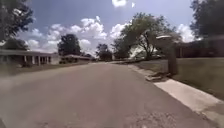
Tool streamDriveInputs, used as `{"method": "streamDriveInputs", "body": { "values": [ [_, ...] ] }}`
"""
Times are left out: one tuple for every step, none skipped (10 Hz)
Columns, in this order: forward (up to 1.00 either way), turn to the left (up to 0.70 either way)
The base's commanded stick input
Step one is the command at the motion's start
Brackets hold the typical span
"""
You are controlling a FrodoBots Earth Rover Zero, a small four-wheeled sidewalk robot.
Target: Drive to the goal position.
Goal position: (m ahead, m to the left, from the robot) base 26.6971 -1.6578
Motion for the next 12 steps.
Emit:
{"method": "streamDriveInputs", "body": {
  "values": [
    [0.70,0.00],
    [0.70,0.00],
    [0.70,0.00],
    [0.70,0.00],
    [0.70,0.00],
    [0.70,0.00],
    [0.70,0.00],
    [0.70,0.00],
    [0.70,0.00],
    [0.70,0.00],
    [0.70,0.00],
    [0.70,0.00]
  ]
}}
